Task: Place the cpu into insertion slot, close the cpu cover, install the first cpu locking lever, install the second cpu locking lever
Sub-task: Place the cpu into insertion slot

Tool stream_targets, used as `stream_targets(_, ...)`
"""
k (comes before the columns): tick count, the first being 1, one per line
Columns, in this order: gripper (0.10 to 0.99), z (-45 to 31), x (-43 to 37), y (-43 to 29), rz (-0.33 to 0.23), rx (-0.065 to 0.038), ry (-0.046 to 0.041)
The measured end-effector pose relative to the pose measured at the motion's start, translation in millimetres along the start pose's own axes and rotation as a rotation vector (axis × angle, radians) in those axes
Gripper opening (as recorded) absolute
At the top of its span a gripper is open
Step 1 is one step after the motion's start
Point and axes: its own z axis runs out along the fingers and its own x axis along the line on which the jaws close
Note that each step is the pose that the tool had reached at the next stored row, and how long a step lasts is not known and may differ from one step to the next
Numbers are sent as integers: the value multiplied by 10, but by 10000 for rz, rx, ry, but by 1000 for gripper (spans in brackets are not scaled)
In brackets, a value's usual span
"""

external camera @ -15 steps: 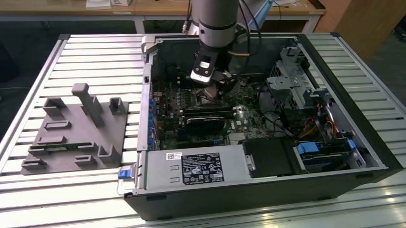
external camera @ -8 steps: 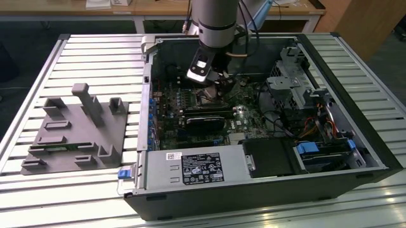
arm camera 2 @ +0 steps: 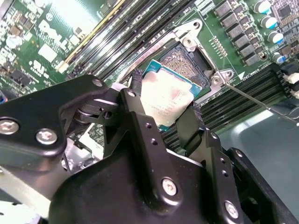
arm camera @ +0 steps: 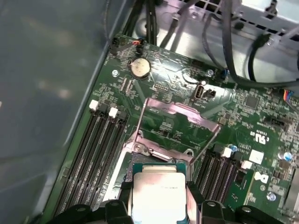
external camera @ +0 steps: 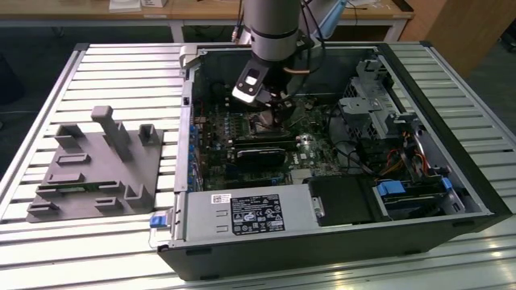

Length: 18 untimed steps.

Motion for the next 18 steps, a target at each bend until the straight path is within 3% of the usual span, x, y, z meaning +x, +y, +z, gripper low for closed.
stream_targets(10, 541, 16, 75, -11, 593, -15, -52)
stream_targets(18, 541, 37, 74, -13, 1946, -41, -172)
